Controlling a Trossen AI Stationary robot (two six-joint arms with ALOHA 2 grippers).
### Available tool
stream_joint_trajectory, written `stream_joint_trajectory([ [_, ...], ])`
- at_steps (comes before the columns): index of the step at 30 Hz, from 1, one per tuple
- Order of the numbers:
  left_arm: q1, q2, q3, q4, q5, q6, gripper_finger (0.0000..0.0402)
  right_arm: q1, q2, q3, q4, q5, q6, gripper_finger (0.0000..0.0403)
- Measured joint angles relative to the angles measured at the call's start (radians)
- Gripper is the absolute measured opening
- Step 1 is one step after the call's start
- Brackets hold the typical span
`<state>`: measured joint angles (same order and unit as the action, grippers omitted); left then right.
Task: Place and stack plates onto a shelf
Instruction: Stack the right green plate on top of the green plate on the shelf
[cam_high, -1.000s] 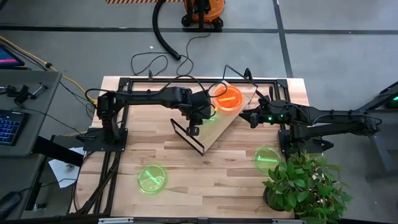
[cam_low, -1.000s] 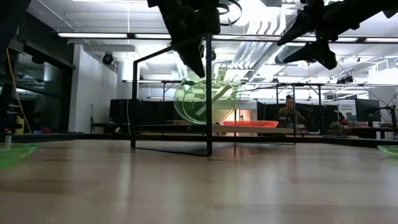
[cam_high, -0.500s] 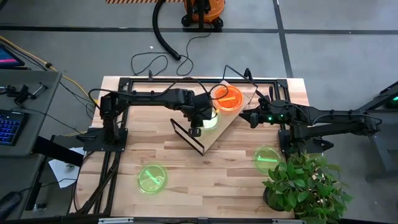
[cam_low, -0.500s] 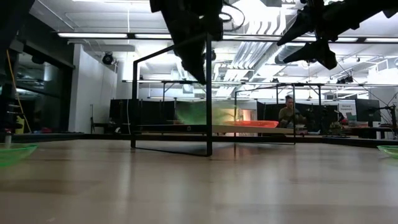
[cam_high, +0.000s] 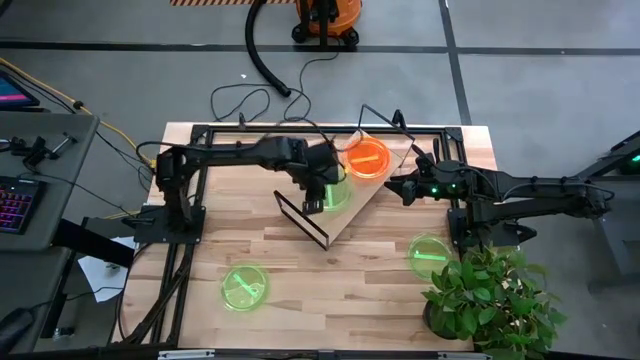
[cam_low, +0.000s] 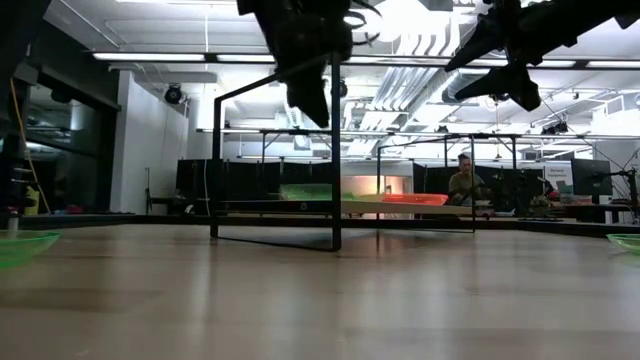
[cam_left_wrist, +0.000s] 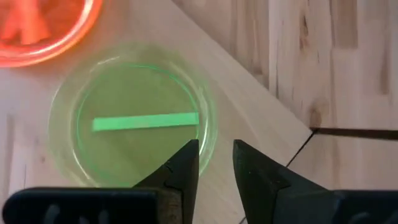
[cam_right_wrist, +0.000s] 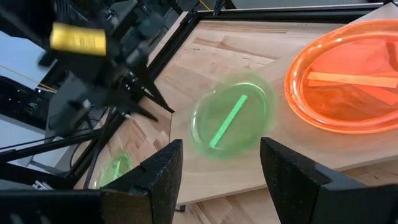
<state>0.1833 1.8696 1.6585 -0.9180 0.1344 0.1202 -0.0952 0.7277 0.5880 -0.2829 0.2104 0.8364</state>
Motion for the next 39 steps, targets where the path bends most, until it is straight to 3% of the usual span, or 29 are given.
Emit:
stream_joint_trajectory([
  [6, 0.084, -0.104, 0.000, 0.039, 0.111, -0.089, 0.0083, 0.000, 0.000, 0.000, 0.011, 0.000, 0.000, 0.0197],
  [10, 0.150, -0.230, -0.069, 0.242, 0.228, -0.163, 0.0077, 0.000, 0.003, 0.000, 0.015, -0.002, 0.000, 0.0197],
  [18, 0.191, -0.595, -0.528, 0.915, 0.246, -0.422, 0.0069, 0.000, 0.021, 0.000, 0.011, -0.022, -0.005, 0.0197],
  [26, 0.186, -0.833, -0.909, 1.406, 0.216, -0.614, 0.0071, 0.000, 0.019, 0.000, 0.010, -0.065, -0.006, 0.0197],
  [32, 0.186, -0.919, -1.002, 1.507, 0.124, -0.633, 0.0071, 0.000, 0.019, 0.000, 0.004, -0.173, -0.007, 0.0197],
  [39, 0.186, -0.937, -1.008, 1.511, 0.116, -0.617, 0.0071, 0.000, 0.019, 0.000, -0.029, -0.208, -0.007, 0.0197],
])
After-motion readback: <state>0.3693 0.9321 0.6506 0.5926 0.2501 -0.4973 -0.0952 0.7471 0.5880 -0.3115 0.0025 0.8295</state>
